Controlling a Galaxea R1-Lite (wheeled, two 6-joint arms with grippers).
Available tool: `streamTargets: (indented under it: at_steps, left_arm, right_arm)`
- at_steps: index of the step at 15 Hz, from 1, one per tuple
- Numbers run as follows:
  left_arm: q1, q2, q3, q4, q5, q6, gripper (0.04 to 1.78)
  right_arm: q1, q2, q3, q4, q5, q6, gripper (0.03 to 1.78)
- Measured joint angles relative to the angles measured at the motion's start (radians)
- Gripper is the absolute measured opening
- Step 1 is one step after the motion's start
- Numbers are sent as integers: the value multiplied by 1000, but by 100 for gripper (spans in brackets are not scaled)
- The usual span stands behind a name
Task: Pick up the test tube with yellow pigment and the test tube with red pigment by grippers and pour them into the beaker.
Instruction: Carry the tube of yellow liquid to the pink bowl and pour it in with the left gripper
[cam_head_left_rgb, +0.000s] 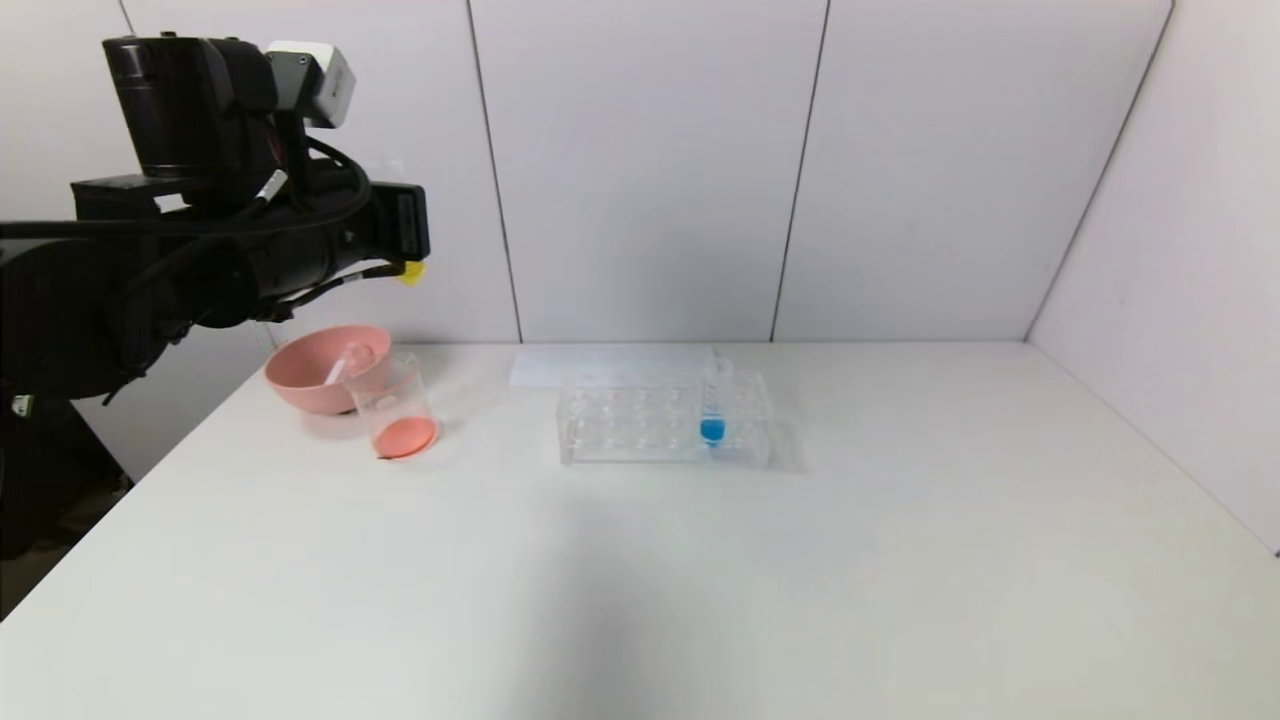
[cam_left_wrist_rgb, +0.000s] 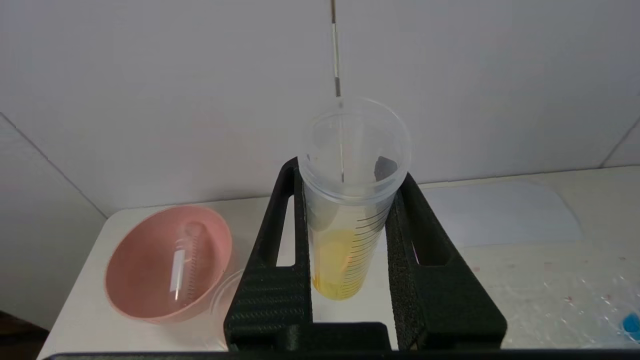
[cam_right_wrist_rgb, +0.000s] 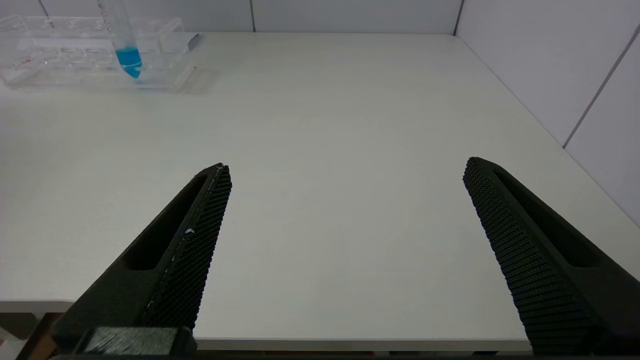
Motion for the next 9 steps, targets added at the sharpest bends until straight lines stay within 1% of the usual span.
streamTargets:
  at_steps: [6, 9]
  left_arm:
    - [127, -7, 24, -1, -10, 6, 44]
    - [216, -7, 38, -1, -61, 5, 44]
  right_arm:
    - [0, 0, 0, 0, 0, 0, 170]
    - [0, 0, 0, 0, 0, 0, 170]
